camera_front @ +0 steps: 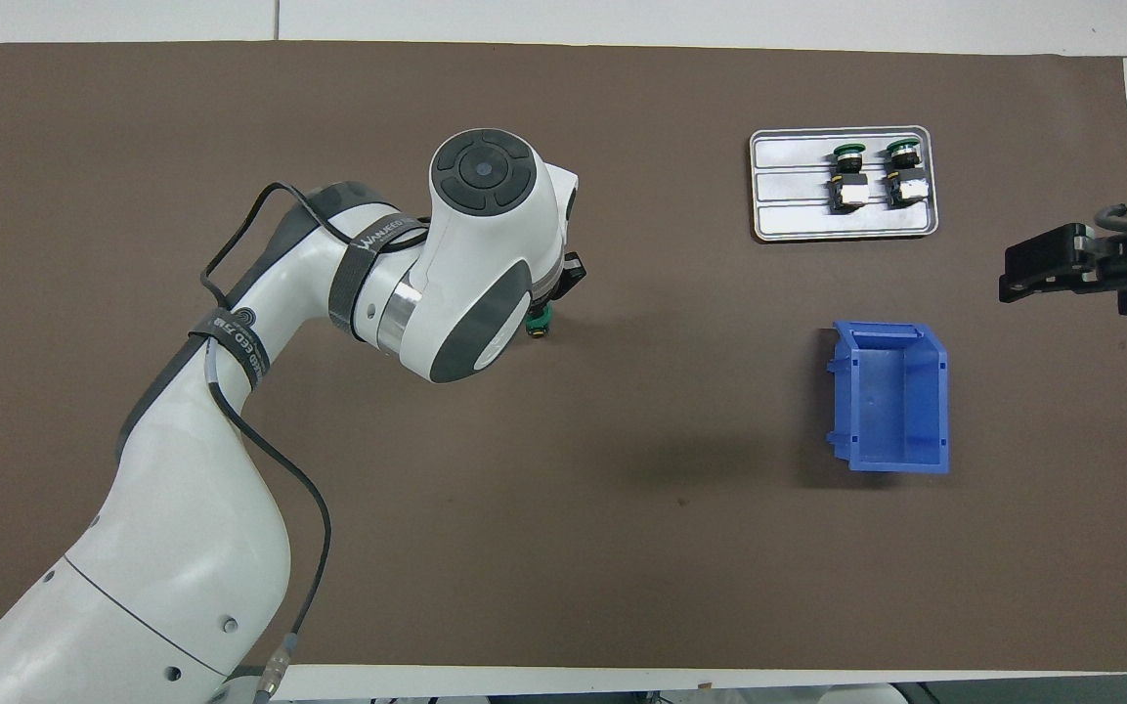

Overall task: Place and press button with both arms
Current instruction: 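Raise the left gripper away while the right gripper reaches the tray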

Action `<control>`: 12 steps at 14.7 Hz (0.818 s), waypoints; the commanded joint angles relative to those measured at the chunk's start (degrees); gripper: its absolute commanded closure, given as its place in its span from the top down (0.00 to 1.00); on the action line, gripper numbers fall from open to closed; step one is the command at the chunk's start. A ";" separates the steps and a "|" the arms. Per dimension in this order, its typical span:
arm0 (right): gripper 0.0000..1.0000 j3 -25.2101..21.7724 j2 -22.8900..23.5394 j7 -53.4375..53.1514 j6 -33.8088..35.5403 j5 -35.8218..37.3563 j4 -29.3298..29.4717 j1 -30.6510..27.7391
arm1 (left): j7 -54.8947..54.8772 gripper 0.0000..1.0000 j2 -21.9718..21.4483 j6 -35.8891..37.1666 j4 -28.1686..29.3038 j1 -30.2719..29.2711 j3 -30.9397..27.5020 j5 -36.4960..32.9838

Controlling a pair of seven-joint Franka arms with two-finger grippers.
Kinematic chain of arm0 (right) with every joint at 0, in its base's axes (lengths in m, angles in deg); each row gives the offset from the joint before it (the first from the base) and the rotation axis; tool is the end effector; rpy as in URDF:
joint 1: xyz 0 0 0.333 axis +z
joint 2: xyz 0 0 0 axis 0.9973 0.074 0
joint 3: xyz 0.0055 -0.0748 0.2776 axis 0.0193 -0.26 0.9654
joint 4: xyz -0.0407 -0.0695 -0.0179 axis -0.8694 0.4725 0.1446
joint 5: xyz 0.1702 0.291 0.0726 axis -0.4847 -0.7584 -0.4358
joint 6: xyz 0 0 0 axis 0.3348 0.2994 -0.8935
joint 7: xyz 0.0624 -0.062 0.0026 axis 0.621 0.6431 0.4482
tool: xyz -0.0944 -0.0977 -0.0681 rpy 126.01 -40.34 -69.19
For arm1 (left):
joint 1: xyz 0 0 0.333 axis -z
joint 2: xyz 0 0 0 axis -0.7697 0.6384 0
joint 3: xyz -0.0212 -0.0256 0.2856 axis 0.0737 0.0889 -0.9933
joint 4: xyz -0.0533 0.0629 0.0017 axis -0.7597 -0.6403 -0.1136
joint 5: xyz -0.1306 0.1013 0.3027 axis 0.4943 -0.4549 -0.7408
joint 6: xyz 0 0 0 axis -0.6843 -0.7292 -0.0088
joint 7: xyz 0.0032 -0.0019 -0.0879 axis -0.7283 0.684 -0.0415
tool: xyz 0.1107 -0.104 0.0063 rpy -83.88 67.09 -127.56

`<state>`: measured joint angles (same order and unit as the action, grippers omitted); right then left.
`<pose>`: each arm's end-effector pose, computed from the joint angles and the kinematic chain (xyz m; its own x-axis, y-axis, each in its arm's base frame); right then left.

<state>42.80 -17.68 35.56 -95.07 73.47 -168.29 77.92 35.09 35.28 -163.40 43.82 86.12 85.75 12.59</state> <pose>0.4792 0.0130 0.5527 0.9881 -0.1337 -0.0759 -0.1331 -0.9910 0.0131 0.4712 -0.4185 0.3232 0.9410 0.3200 -0.1100 0.3243 -0.9457 0.0229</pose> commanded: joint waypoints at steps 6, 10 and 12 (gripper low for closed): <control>1.00 0.64 -1.20 1.47 4.45 -0.01 -1.32 -0.08 | 0.15 0.01 -0.44 -3.41 4.46 0.94 -0.52 -1.23; 1.00 0.47 -1.29 1.65 4.82 -0.01 -1.23 -0.16 | 0.06 0.17 -0.44 -0.69 1.12 0.86 -0.78 -0.96; 1.00 0.38 -1.12 1.56 4.56 -0.01 -0.80 -0.17 | -0.02 0.20 -1.14 0.45 0.85 0.51 -0.78 -0.61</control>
<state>43.06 -17.78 35.58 -90.19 73.46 -168.30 78.27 35.09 34.79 -164.34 44.39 86.14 85.75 12.50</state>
